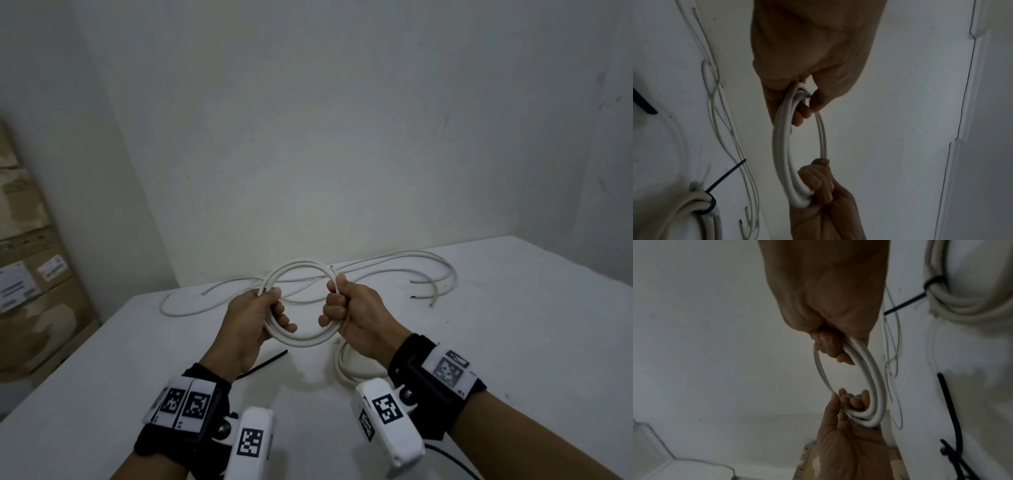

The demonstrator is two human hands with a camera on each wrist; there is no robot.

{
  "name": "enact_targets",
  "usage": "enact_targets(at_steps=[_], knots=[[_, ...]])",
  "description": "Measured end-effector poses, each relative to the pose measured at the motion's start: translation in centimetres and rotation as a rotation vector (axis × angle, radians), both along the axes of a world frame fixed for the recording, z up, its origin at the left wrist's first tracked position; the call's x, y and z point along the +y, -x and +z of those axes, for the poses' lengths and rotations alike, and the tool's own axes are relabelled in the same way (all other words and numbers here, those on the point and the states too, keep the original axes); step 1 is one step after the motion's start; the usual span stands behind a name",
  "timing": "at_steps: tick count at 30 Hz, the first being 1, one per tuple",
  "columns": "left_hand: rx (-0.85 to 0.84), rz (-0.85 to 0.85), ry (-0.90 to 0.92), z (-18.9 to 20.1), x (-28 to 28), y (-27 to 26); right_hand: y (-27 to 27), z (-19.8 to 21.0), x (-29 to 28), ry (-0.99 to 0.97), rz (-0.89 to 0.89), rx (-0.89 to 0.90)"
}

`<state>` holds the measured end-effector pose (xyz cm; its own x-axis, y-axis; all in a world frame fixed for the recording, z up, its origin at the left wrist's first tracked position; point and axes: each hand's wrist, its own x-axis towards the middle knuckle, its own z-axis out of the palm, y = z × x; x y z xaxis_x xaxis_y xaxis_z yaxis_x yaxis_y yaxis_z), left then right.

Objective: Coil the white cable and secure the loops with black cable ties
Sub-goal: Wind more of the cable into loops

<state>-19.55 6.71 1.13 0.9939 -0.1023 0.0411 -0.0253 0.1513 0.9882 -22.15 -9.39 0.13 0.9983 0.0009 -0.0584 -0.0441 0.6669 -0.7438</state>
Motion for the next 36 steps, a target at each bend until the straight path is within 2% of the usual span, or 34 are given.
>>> enact_targets(at_steps=[3,6,10,14,16,20,25,30,33,36], knots=[[-0.008,0.033,-0.07,0.3,0.5,-0.3,0.0,0.7,-0.8,0.201,0.088,-0.002],[-0.051,0.036,-0.237,1.1,1.0,-0.8,-0.1,1.7,-1.4,0.485,0.191,-0.026],[-0.233,-0.139,-0.53,2.4,1.7,-0.9,-0.3,3.4,-2.0,0.72,0.353,-0.053],[-0.343,-0.344,-0.604,3.5,1.1,0.0,-0.2,4.9,-1.5,0.933,0.473,-0.104],[-0.475,-0.341,-0.692,3.6,0.7,0.3,-0.3,5.2,-1.1,0.996,0.497,-0.125],[-0.668,-0.208,-0.93,2.9,0.6,0.3,-0.4,5.6,-1.0,1.016,0.482,-0.154],[-0.633,-0.075,-0.821,2.0,0.9,-0.1,-0.7,4.8,-0.3,1.096,0.366,-0.32],[-0.568,0.128,-0.678,1.4,2.1,-0.6,-0.9,3.9,-0.1,1.025,0.241,-0.298],[-0.512,0.103,-0.688,1.1,3.2,-0.8,-0.8,3.6,0.5,1.075,0.148,-0.312],[-0.396,-0.011,-0.615,1.3,4.2,-0.5,-0.9,3.5,1.2,1.154,0.151,-0.32]])
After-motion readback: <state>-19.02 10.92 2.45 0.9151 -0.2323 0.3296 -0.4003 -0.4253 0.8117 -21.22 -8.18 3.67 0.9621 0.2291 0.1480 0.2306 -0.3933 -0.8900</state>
